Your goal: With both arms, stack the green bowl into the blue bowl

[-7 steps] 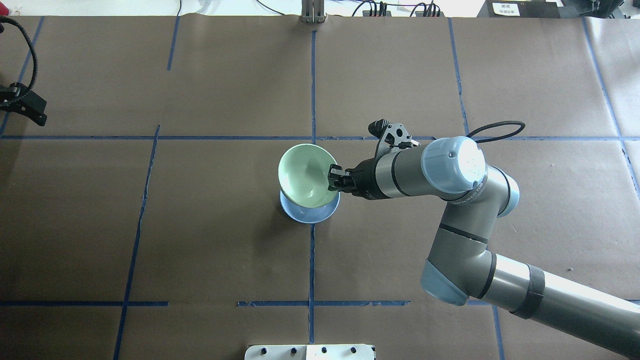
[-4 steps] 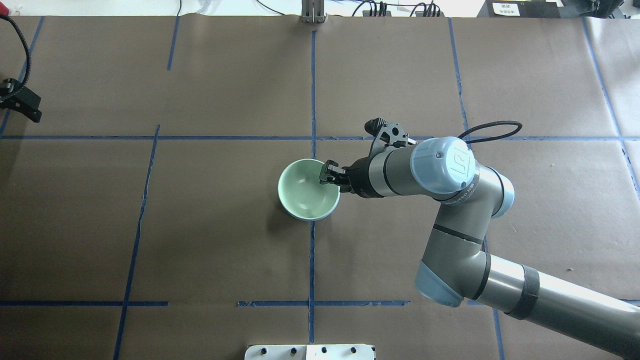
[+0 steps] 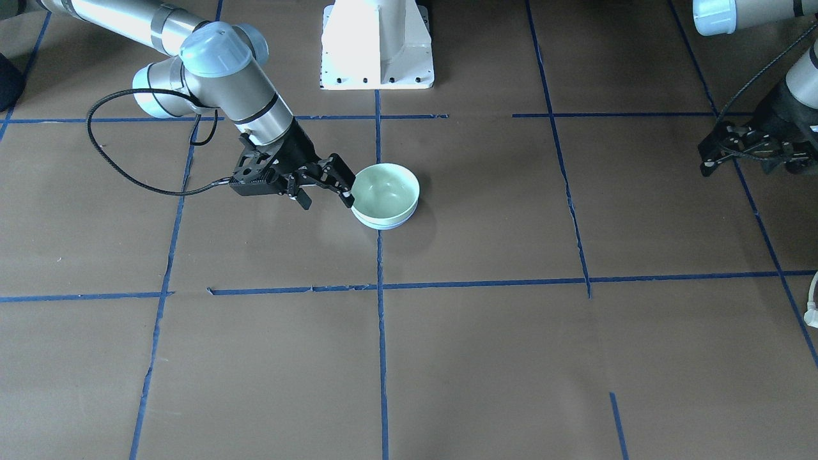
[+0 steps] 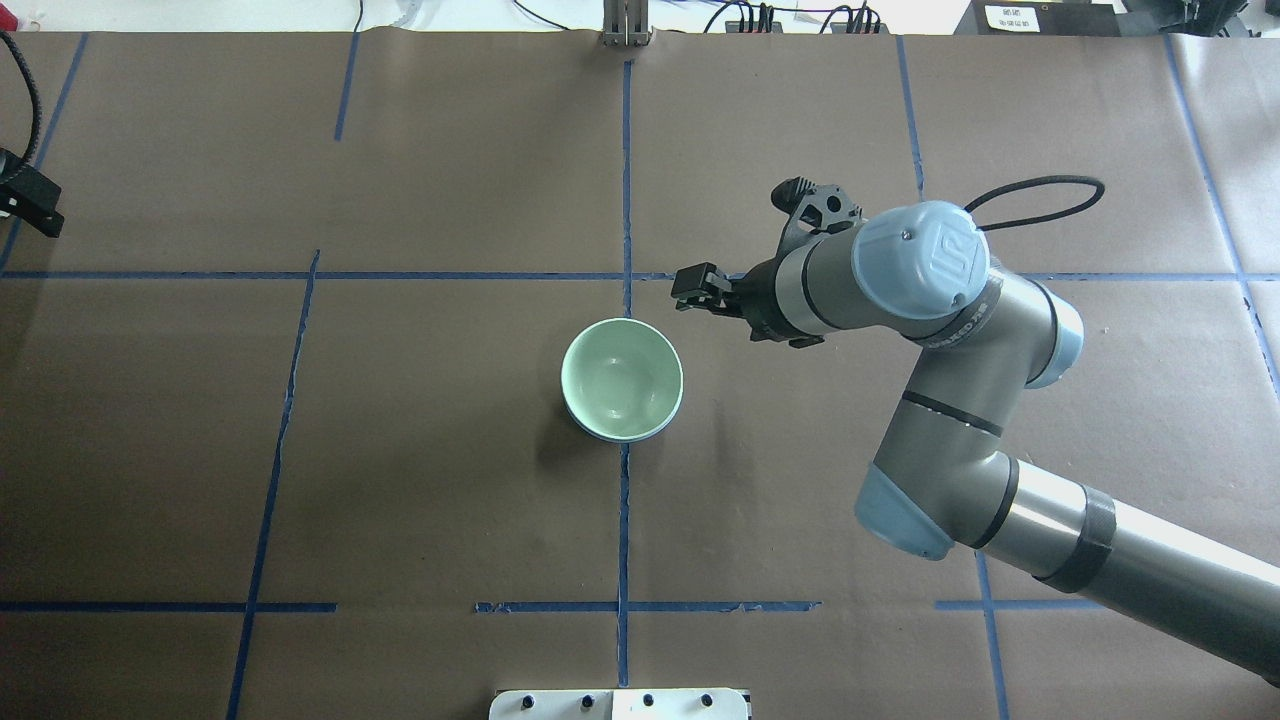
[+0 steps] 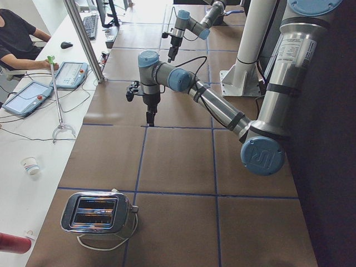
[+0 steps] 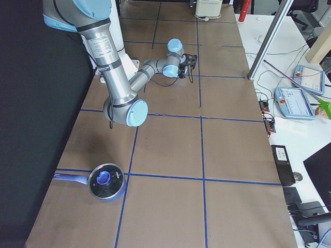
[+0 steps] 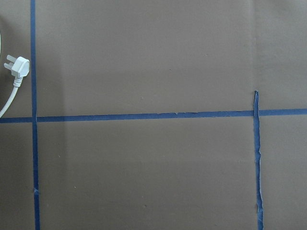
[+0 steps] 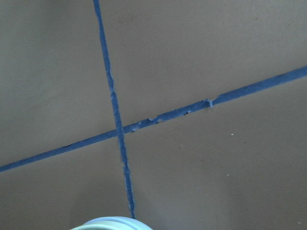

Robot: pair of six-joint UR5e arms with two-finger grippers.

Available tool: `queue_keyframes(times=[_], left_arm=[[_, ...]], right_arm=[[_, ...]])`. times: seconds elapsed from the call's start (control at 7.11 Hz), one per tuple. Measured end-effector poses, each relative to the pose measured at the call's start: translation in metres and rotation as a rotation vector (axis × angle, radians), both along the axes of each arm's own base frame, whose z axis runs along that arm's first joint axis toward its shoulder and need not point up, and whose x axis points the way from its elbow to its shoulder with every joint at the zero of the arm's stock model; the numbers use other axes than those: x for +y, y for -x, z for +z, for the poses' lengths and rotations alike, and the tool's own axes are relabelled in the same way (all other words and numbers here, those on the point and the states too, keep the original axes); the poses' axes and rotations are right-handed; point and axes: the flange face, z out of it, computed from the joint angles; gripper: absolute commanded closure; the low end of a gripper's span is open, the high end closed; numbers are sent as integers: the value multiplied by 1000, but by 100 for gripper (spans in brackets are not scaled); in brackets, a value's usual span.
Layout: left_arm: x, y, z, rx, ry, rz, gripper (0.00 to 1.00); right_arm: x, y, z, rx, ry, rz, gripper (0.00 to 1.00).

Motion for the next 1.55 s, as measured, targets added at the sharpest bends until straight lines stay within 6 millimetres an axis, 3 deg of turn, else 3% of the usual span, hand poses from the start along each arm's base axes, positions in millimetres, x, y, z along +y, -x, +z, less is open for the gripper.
queue_keyframes(times=[0.28,0.56,0.84,1.12,1.41,1.55], left_arm=[[-12,47,44,37,-13,69,0],[-12,104,99,35,-20,104,0],[-1,143,162,33,8,140,0],[2,162,215,44,35,151,0],[14,175,255,95,44,121,0],[22,177,265,113,50,112,0]], right_arm=[[-21,-58,5,194,-40,-104,0],[-47,-130,35,311,-85,-207,0],[-77,-227,100,347,-138,-319,0],[-91,-343,192,309,-182,-415,0],[-81,-434,268,296,-216,-438,0],[-66,-464,302,292,-180,-419,0]])
